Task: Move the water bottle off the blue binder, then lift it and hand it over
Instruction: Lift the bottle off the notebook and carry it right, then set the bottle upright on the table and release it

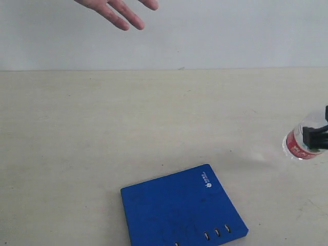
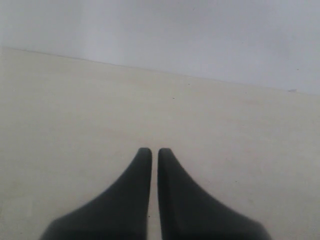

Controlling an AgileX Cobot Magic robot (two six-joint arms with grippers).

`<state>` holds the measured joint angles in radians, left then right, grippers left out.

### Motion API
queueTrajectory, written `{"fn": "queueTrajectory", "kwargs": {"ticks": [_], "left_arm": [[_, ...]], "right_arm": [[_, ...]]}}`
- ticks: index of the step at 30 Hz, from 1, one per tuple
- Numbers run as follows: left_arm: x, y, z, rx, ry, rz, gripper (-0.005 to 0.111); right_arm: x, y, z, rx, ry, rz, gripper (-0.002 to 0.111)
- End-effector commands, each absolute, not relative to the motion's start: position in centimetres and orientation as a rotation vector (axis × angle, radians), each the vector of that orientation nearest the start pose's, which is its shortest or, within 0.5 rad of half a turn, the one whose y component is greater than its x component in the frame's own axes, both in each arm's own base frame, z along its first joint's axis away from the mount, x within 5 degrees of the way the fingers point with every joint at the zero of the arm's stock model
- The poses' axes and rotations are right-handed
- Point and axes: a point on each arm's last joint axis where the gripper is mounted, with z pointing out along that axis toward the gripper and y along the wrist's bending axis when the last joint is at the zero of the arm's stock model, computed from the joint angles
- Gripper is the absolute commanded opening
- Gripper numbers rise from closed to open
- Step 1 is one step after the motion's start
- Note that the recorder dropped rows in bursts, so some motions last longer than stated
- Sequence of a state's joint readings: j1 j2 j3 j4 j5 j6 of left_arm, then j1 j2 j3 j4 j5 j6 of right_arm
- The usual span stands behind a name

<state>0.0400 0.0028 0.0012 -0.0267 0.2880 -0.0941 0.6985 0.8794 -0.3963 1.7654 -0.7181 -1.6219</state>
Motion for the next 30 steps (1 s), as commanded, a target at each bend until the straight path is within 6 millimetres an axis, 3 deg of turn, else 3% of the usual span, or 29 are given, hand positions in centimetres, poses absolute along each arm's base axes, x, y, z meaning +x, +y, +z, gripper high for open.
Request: {"fn": "queueTrajectory", "kwargs": {"ticks": [1,18,21,26,30], "left_arm": [[5.47,0.12,18.74,-0.146,1.764,-0.080,0.004],[5.47,0.12,18.75,-0.146,1.761,-0.080,0.004],[5.47,0.12,18.75,-0.146,1.761,-0.080,0.004],[5.47,0.12,18.75,-0.146,1.761,-0.080,0.004],[5.47,0.12,18.75,-0.146,1.761,-0.080,0.004]], "right_arm": [[14.81,4.76,24.38,-0.104,1.998,-0.178,0.000],[14.81,5.13,24.33,-0.135,2.001,-0.140,0.000],[14.81,5.04,24.34,-0.130,2.000,-0.151,0.012],[14.80,4.67,24.39,-0.103,1.997,-0.192,0.043],[14.79,4.40,24.44,-0.084,1.994,-0.222,0.043]]}}
